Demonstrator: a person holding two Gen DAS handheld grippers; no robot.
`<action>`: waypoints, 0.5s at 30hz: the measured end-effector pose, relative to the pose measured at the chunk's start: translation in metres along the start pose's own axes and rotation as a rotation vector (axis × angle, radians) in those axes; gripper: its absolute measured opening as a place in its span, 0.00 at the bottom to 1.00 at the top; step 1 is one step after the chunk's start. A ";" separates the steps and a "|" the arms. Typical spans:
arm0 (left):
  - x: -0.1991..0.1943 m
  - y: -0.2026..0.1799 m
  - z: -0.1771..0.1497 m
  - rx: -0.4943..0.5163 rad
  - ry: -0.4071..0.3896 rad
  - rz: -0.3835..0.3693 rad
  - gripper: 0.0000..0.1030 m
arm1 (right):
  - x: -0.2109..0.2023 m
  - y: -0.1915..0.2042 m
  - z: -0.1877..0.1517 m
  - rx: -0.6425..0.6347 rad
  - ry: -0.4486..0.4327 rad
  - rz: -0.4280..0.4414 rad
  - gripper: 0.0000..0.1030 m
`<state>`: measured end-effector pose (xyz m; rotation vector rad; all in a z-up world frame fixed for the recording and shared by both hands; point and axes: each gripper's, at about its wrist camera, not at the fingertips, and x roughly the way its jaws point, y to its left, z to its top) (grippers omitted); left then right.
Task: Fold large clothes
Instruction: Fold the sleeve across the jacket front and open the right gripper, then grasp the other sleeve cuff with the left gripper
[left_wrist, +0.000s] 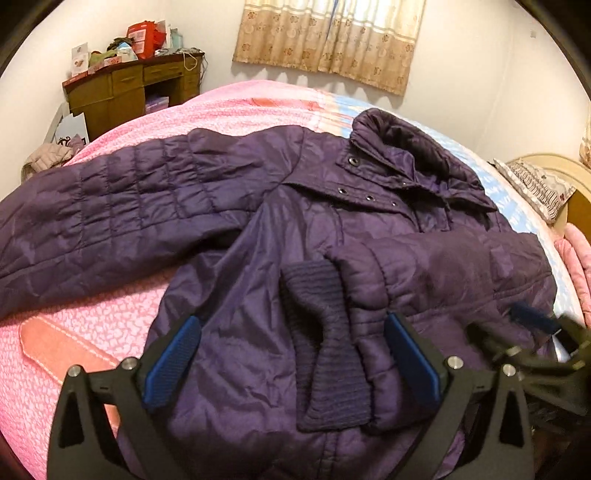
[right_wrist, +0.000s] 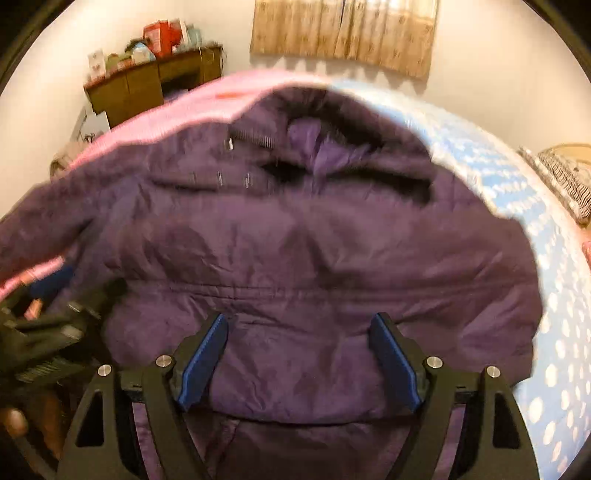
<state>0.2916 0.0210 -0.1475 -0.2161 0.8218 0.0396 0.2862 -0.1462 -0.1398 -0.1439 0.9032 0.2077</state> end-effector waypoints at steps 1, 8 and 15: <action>-0.001 0.000 -0.001 0.001 -0.003 -0.006 1.00 | 0.003 -0.005 -0.003 0.019 -0.016 0.026 0.79; -0.001 0.001 0.001 -0.004 -0.003 -0.049 1.00 | 0.015 -0.008 -0.004 0.013 -0.031 0.016 0.82; -0.051 0.030 -0.002 -0.093 -0.098 -0.089 1.00 | 0.017 -0.004 -0.005 0.005 -0.036 0.000 0.83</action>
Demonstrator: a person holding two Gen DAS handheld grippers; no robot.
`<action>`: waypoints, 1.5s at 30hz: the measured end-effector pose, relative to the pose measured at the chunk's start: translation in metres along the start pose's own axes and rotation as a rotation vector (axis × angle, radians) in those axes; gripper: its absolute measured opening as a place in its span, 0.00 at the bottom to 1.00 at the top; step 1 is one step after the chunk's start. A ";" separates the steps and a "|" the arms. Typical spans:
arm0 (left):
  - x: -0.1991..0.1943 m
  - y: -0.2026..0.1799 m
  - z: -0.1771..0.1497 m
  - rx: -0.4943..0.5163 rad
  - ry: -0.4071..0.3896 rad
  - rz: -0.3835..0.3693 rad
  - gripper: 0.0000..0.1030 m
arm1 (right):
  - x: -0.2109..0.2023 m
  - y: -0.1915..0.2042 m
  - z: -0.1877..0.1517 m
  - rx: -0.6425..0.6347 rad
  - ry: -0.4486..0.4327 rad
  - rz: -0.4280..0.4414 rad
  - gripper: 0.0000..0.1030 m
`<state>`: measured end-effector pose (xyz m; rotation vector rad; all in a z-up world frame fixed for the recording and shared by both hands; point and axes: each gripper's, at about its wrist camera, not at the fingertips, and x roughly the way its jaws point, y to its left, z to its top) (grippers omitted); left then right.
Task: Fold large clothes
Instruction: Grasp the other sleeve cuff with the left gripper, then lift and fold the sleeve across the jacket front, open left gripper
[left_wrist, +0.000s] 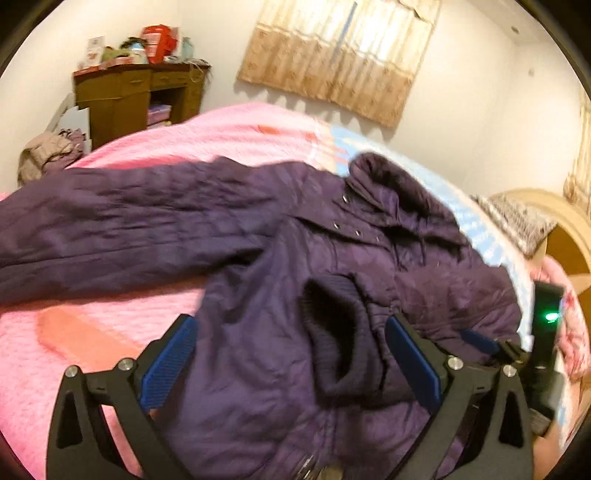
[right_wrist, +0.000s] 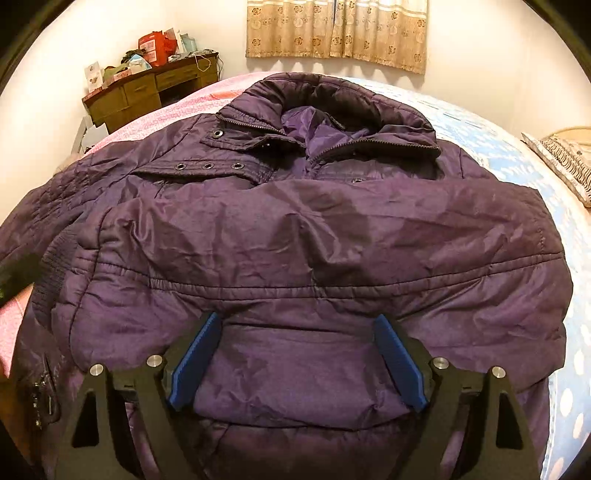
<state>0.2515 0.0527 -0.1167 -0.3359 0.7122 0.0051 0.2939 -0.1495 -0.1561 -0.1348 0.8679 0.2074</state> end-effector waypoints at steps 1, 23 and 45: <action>-0.008 0.005 0.000 0.002 -0.004 0.008 1.00 | 0.000 0.000 0.000 0.000 -0.001 -0.001 0.83; -0.096 0.256 -0.020 -0.572 -0.079 0.155 0.75 | -0.008 0.005 -0.003 -0.017 -0.031 -0.037 0.84; -0.075 0.337 -0.010 -0.888 -0.202 0.113 0.77 | -0.009 0.006 -0.003 -0.017 -0.033 -0.038 0.85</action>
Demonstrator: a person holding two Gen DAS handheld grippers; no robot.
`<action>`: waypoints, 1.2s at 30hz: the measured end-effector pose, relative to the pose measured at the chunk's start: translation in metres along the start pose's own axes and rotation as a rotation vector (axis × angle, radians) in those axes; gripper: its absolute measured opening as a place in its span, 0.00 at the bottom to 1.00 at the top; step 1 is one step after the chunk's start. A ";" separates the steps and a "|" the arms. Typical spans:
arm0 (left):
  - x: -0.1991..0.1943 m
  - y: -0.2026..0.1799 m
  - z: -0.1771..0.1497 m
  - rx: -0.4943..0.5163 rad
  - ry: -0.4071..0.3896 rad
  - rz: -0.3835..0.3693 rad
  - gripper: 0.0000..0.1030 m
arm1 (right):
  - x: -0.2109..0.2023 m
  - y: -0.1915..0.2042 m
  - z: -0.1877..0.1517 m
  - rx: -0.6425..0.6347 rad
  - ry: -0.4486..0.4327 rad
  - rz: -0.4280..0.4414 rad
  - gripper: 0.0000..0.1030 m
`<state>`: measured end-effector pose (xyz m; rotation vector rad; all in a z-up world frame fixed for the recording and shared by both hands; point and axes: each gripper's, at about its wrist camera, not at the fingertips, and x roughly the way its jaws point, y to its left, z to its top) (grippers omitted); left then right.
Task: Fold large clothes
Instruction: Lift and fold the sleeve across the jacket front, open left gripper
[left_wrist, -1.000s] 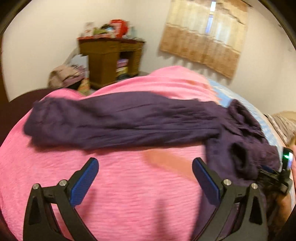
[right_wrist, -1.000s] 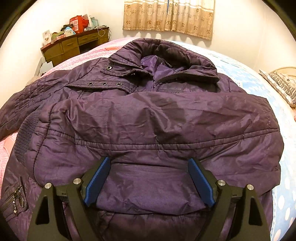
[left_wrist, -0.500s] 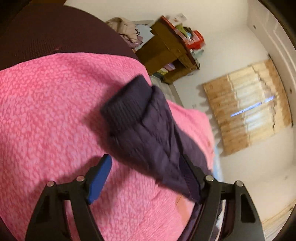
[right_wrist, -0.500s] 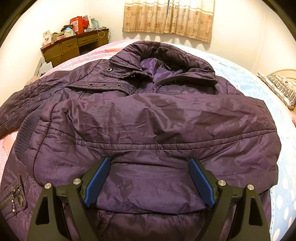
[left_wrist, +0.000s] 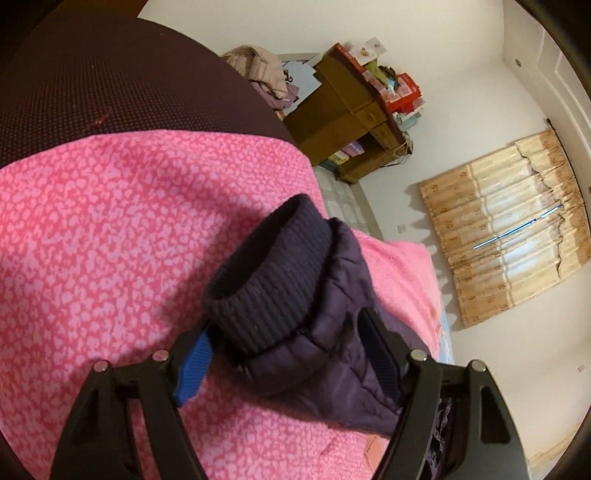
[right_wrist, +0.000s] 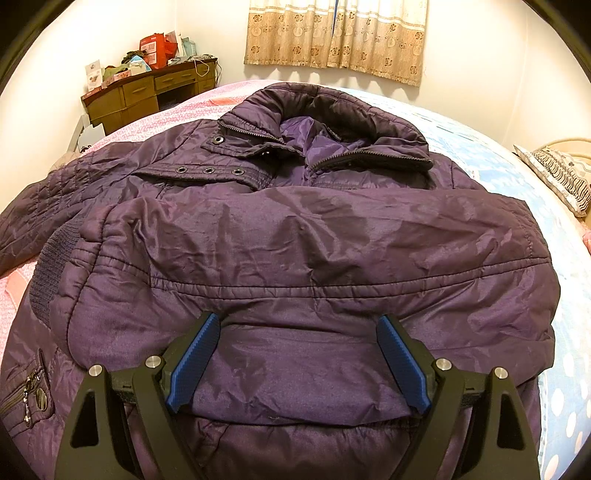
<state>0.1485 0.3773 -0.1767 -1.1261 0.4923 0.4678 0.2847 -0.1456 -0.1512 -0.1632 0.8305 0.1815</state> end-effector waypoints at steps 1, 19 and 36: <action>0.000 0.000 0.001 0.009 -0.003 0.002 0.77 | 0.000 0.000 0.000 0.000 0.000 0.000 0.85; -0.043 -0.062 0.024 0.273 -0.101 -0.262 0.23 | 0.000 -0.003 0.001 0.017 0.001 0.020 0.86; -0.073 -0.221 -0.006 0.520 -0.076 -0.504 0.23 | -0.121 -0.066 -0.018 0.284 -0.182 0.221 0.86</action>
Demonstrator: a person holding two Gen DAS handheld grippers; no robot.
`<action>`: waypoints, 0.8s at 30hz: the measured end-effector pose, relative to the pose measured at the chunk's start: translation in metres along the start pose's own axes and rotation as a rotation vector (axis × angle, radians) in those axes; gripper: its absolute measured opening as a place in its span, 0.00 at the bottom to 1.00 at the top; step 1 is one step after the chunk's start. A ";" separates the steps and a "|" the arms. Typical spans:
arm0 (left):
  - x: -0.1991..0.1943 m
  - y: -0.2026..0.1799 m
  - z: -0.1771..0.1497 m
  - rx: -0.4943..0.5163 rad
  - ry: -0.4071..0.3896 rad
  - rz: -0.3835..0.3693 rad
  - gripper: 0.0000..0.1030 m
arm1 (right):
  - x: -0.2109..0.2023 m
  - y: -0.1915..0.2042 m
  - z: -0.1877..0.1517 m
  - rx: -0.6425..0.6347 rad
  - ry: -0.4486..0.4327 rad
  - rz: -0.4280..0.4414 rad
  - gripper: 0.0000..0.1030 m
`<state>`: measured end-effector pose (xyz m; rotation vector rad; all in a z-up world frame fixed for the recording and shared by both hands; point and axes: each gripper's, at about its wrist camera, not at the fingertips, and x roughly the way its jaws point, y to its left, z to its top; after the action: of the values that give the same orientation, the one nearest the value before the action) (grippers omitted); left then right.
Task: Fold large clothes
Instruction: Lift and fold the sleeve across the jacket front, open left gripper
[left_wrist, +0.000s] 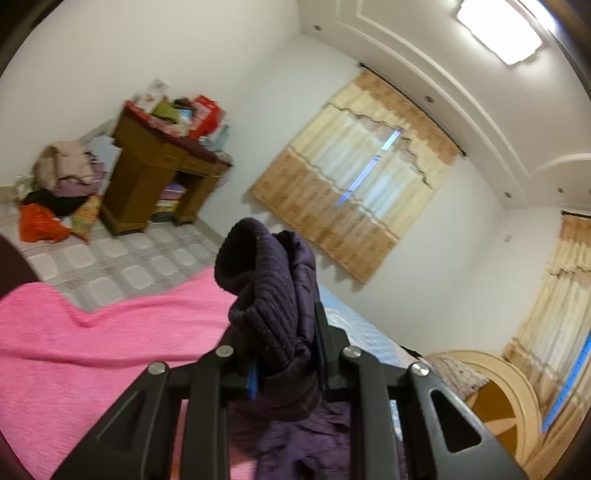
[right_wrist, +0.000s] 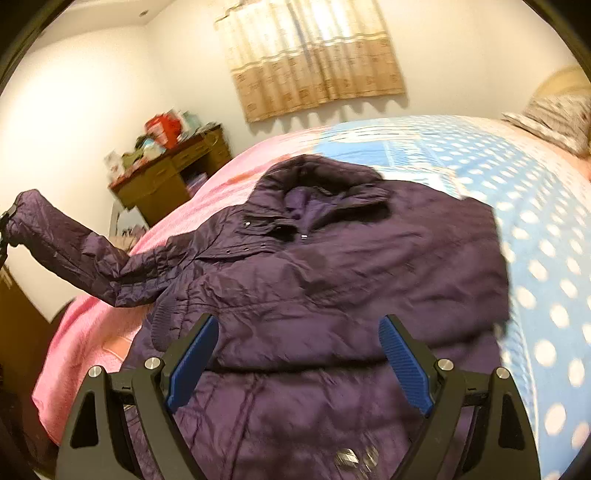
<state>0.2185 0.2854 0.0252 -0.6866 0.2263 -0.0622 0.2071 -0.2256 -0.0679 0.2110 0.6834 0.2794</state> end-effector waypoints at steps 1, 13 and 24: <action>0.005 -0.013 -0.001 0.012 0.006 -0.020 0.23 | -0.009 -0.004 -0.002 0.012 -0.014 0.002 0.86; 0.036 -0.141 -0.038 0.240 0.066 -0.229 0.22 | -0.052 -0.033 -0.038 0.074 -0.050 0.024 0.86; 0.105 -0.213 -0.197 0.464 0.350 -0.287 0.22 | -0.059 -0.070 -0.066 0.143 -0.070 -0.018 0.86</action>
<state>0.2792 -0.0151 -0.0075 -0.2356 0.4317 -0.4969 0.1333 -0.3040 -0.1026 0.3495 0.6358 0.2052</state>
